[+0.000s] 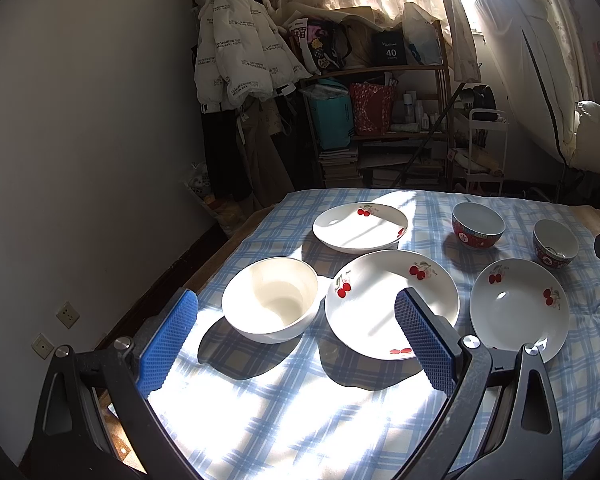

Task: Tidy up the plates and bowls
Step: 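Move both tools forward toward the large cherry-print plate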

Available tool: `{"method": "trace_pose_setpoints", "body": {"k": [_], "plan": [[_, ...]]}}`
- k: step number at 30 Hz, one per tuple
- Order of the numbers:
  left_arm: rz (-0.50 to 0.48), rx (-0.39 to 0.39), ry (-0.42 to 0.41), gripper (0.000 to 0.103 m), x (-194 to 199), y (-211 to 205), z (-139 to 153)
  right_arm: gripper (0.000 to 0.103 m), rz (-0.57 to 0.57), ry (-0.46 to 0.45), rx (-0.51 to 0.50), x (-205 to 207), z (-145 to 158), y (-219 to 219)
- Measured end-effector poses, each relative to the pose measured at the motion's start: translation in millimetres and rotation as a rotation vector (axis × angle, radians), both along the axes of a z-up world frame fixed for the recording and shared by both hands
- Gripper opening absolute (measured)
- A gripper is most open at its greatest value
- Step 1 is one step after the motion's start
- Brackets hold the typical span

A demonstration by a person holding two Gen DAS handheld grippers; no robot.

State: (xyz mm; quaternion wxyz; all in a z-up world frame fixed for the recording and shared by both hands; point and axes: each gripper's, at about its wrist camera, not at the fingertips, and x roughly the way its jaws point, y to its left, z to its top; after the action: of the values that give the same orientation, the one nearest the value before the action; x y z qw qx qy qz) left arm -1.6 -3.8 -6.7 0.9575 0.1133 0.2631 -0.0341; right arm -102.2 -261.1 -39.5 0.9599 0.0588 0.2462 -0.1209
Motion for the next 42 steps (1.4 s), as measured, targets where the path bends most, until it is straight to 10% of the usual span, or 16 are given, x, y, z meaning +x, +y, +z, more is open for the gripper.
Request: {"method": "trace_pose_setpoints", "body": {"k": [42], "plan": [[-0.124,0.012,0.239,0.098,53.2,-91.7,-8.6,0.103,-0.074,0.148,0.081,47.6,-24.6,-63.7]]}}
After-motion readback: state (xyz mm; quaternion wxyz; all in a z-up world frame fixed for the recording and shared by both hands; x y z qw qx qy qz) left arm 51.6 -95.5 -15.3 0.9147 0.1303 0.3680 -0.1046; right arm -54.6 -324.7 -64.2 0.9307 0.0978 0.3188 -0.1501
